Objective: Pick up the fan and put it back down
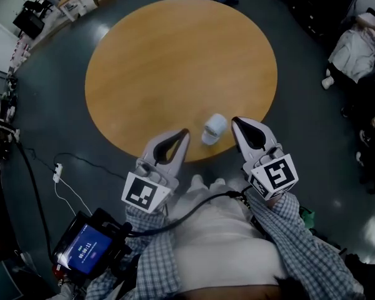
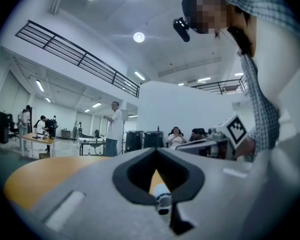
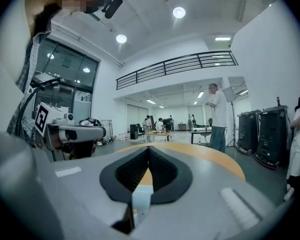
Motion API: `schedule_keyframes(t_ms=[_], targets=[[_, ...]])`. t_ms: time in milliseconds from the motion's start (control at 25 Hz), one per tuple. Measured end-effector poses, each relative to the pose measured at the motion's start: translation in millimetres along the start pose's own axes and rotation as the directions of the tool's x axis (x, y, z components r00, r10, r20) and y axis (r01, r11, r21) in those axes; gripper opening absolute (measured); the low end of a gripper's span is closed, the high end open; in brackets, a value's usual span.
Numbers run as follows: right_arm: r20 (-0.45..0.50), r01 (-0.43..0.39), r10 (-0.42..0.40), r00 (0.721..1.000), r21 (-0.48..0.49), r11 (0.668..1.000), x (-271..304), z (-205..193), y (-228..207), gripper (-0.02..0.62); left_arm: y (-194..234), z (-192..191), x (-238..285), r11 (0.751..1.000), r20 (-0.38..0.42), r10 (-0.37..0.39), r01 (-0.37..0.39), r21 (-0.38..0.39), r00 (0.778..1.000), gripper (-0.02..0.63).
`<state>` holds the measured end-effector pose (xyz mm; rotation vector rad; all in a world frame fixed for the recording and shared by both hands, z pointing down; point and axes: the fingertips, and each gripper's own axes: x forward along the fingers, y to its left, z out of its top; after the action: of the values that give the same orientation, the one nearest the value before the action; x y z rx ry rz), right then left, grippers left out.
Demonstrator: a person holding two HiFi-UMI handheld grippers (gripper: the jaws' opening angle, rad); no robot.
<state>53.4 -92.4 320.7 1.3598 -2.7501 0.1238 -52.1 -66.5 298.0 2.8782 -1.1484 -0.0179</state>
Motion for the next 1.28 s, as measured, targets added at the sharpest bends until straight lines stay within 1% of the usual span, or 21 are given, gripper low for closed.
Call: schedule_keyframes(t_ms=[280,440,800,1280], targets=[[0.029,0.019,-0.019,0.999,0.002,1.000,0.2,7.6,-5.7,-0.005,2.0,1.1,3.0,1.000,0.007,-0.001,0.001,0.007,1.000,-0.002],[0.029,0.026,-0.026,0.999,-0.016,1.000,0.9,8.3,-6.0,-0.003,1.8,0.7,2.5,1.000,0.007,-0.004,0.004,0.011,1.000,-0.002],[0.026,0.015,-0.014,1.000,-0.033,0.999,3.8,7.4,-4.0,0.002,4.4,1.3,1.2,1.000,0.014,0.004,-0.005,0.013,1.000,-0.002],[0.023,0.012,-0.011,1.000,-0.029,1.000,2.8,7.4,-4.9,0.002,3.2,0.9,2.7,1.000,0.009,0.003,-0.003,0.013,1.000,-0.002]])
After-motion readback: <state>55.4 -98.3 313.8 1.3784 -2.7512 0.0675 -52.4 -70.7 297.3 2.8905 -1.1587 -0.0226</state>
